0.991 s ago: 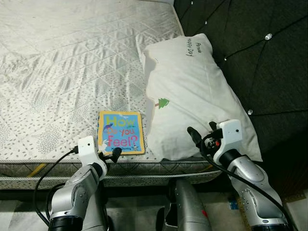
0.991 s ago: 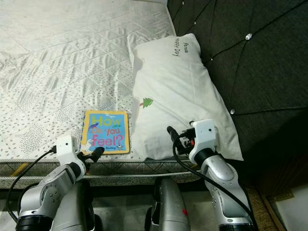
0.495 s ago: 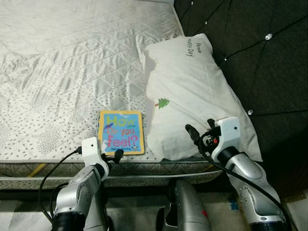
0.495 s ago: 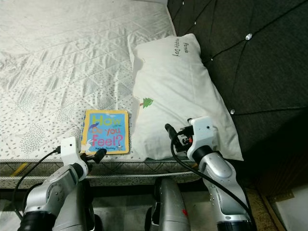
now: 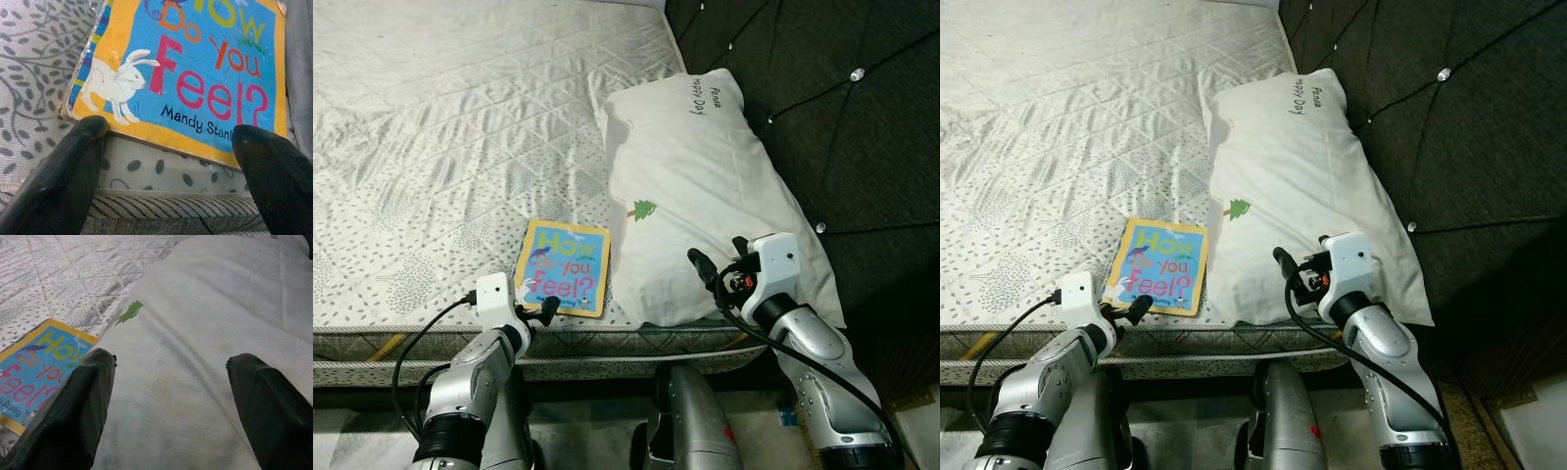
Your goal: Clean up the room
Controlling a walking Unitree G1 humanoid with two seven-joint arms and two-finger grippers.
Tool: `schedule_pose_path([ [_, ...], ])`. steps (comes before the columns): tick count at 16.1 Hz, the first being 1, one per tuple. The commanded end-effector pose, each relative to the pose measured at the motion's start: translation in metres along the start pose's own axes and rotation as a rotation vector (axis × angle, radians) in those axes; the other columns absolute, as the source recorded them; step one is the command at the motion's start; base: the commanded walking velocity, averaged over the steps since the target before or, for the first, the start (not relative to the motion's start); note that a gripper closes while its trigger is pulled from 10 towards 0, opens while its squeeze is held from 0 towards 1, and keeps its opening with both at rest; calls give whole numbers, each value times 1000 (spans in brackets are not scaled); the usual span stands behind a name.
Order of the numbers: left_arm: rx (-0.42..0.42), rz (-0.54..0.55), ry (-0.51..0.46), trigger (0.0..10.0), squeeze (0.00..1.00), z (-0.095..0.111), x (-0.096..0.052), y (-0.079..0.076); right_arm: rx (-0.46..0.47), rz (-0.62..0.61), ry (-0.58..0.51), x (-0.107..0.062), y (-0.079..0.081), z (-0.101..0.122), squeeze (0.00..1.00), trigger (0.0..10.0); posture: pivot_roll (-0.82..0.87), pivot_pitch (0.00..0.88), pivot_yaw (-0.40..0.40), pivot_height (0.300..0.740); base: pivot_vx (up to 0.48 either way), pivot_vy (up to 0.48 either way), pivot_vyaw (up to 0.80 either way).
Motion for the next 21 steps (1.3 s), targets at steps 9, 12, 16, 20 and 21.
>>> schedule_pose_path([
  [9, 8, -9, -137, 10000, 0, 13, -12, -22, -3, -6, 10, 2, -2, -5, 0, 10000, -50, 138, -127, 567, 0, 0, 0],
  [12, 13, -52, -192, 10000, 0, 25, -19, -40, 1, 3, 0, 6, 1, -3, 0, 10000, -41, 132, -130, 567, 0, 0, 0],
  [16, 13, -123, -362, 10000, 0, 52, -38, -57, 16, 5, -20, 12, 6, -1, 0, 10000, -3, 111, -124, 567, 0, 0, 0],
  [20, 166, -129, -504, 10000, 0, 67, -70, -48, 67, -17, -53, 23, 13, 0, 0, 10000, 51, 84, -121, 567, 0, 0, 0],
  [21, 203, -137, -509, 10000, 0, 68, -74, -47, 73, -16, -53, 25, 15, 0, 0, 10000, 67, 75, -124, 567, 0, 0, 0],
])
Point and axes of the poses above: a point about 5 cm out from each wrist's last joint towards the gripper, its own x axis pointing out of the wrist towards the gripper, its own z axis along the axis of the wrist's last joint, y = z × x, the point moved 2 cm from there along x, pointing out of the wrist towards the gripper, and after that the axes turned 6 degrees about -x, right-handed, at the moved point
